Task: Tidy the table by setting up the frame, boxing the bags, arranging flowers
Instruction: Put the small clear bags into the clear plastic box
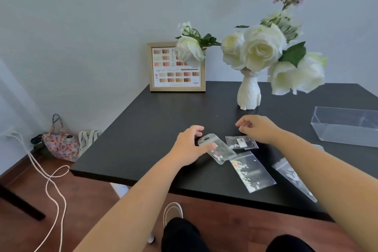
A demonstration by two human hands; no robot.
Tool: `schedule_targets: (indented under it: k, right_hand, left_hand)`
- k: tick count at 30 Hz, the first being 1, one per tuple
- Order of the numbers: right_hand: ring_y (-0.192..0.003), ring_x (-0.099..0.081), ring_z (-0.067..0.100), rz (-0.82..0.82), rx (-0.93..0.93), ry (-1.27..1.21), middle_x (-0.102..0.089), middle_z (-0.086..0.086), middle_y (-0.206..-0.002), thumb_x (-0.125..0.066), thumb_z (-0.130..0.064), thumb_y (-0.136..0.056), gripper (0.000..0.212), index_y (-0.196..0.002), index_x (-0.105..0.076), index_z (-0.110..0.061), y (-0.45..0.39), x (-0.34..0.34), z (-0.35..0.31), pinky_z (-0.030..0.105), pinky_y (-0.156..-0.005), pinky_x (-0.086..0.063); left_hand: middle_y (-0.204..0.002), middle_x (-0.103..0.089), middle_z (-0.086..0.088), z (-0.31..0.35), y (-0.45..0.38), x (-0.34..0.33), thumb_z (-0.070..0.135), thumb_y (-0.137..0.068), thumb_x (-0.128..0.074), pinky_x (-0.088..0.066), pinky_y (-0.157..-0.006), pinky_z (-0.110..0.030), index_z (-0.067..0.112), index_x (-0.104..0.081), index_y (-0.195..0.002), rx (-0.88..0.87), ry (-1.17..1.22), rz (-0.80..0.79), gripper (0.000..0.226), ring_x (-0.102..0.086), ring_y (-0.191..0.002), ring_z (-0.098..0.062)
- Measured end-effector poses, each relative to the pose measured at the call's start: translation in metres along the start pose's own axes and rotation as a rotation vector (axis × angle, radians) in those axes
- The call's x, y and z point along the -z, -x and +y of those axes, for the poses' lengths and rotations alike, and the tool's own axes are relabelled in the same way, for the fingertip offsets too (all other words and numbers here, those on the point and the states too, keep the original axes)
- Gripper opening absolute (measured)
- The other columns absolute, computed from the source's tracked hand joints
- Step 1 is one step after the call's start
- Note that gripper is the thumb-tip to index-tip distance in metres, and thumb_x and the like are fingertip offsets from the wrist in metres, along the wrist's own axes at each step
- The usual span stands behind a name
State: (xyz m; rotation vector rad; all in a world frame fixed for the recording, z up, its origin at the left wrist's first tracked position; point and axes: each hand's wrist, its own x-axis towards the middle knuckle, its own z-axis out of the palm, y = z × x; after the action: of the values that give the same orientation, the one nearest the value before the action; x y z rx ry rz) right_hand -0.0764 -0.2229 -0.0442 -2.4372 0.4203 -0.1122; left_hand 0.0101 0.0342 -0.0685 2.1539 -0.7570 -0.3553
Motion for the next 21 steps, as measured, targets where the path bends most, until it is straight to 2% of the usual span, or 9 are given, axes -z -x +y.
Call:
schedule_targets:
  k: [1,3,6,8,10,13,14,17,21]
  right_hand:
    - [-0.100,-0.061,0.010,-0.040,0.017,0.064,-0.066,-0.009,-0.114,-0.062,-0.037,-0.089,0.016,-0.105,-0.065,-0.038,0.006,0.002,0.004,0.024,-0.084,-0.041]
    - [-0.107,-0.052,0.009,-0.136,0.036,0.167,-0.058,-0.007,-0.130,-0.063,-0.053,-0.084,0.048,-0.127,-0.060,-0.031,0.016,0.006,0.009,0.025,-0.090,-0.036]
    - [-0.123,-0.048,0.019,-0.197,0.038,0.257,-0.049,-0.004,-0.140,-0.066,-0.064,-0.075,0.075,-0.138,-0.052,-0.026,0.027,0.010,0.011,0.031,-0.097,-0.036]
    - [-0.122,-0.049,0.021,-0.185,0.061,0.300,-0.050,-0.002,-0.137,-0.069,-0.060,-0.075,0.069,-0.133,-0.056,-0.026,0.031,0.009,0.013,0.032,-0.097,-0.039]
    - [-0.106,-0.056,0.017,-0.149,0.079,0.255,-0.057,-0.002,-0.125,-0.074,-0.053,-0.075,0.049,-0.117,-0.064,-0.028,0.034,0.008,0.013,0.028,-0.086,-0.043]
    - [-0.098,-0.058,0.015,-0.110,0.078,0.147,-0.061,-0.005,-0.111,-0.078,-0.043,-0.074,0.035,-0.102,-0.061,-0.031,0.037,0.007,0.013,0.027,-0.079,-0.042]
    - [-0.101,-0.058,0.016,-0.098,0.069,0.117,-0.061,-0.004,-0.109,-0.079,-0.041,-0.075,0.035,-0.103,-0.061,-0.030,0.037,0.006,0.014,0.028,-0.081,-0.043]
    - [-0.102,-0.059,0.018,-0.082,0.036,0.058,-0.060,-0.002,-0.106,-0.080,-0.038,-0.075,0.049,-0.117,-0.057,-0.028,0.038,0.007,0.017,0.029,-0.084,-0.043]
    - [-0.087,-0.057,0.014,-0.095,0.020,-0.007,-0.053,-0.004,-0.093,-0.084,-0.031,-0.070,0.076,-0.132,-0.041,-0.034,0.036,0.011,0.013,0.028,-0.080,-0.041]
  left_hand:
    - [-0.128,-0.055,0.011,0.002,0.002,-0.003,0.053,-0.072,-0.080,-0.032,-0.094,-0.028,0.031,-0.044,-0.138,0.005,-0.011,0.002,0.078,-0.038,-0.121,-0.010]
    - [-0.124,-0.057,0.012,0.008,0.004,-0.008,0.047,-0.067,-0.086,-0.034,-0.094,-0.030,0.031,-0.042,-0.139,0.020,-0.044,0.023,0.086,-0.039,-0.120,-0.013]
    - [-0.111,-0.056,0.010,0.016,0.005,-0.011,0.042,-0.062,-0.090,-0.042,-0.096,-0.036,0.033,-0.040,-0.139,0.092,0.011,0.041,0.092,-0.047,-0.116,-0.018]
    - [-0.107,-0.053,0.006,0.020,0.007,-0.012,0.039,-0.060,-0.092,-0.045,-0.085,-0.033,0.036,-0.040,-0.137,0.138,0.044,0.051,0.092,-0.055,-0.103,-0.018]
    - [-0.100,-0.052,0.006,0.024,0.010,-0.013,0.035,-0.061,-0.092,-0.044,-0.075,-0.029,0.037,-0.045,-0.130,0.145,0.062,0.082,0.084,-0.057,-0.091,-0.013]
    - [-0.095,-0.063,0.005,0.026,0.015,-0.015,0.029,-0.067,-0.089,-0.052,-0.076,-0.033,0.032,-0.061,-0.109,0.115,0.110,0.127,0.051,-0.062,-0.087,-0.015]
    - [-0.096,-0.067,0.003,0.027,0.017,-0.016,0.028,-0.070,-0.086,-0.053,-0.078,-0.034,0.030,-0.064,-0.104,0.107,0.128,0.133,0.040,-0.064,-0.087,-0.017]
    - [-0.091,-0.069,-0.003,0.028,0.021,-0.018,0.023,-0.077,-0.077,-0.048,-0.071,-0.029,0.026,-0.069,-0.094,0.094,0.158,0.148,0.020,-0.060,-0.078,-0.017]
    - [-0.091,-0.067,-0.006,0.034,0.023,-0.017,0.016,-0.079,-0.075,-0.054,-0.072,-0.030,0.026,-0.072,-0.087,0.107,0.258,0.172,0.013,-0.059,-0.078,-0.016]
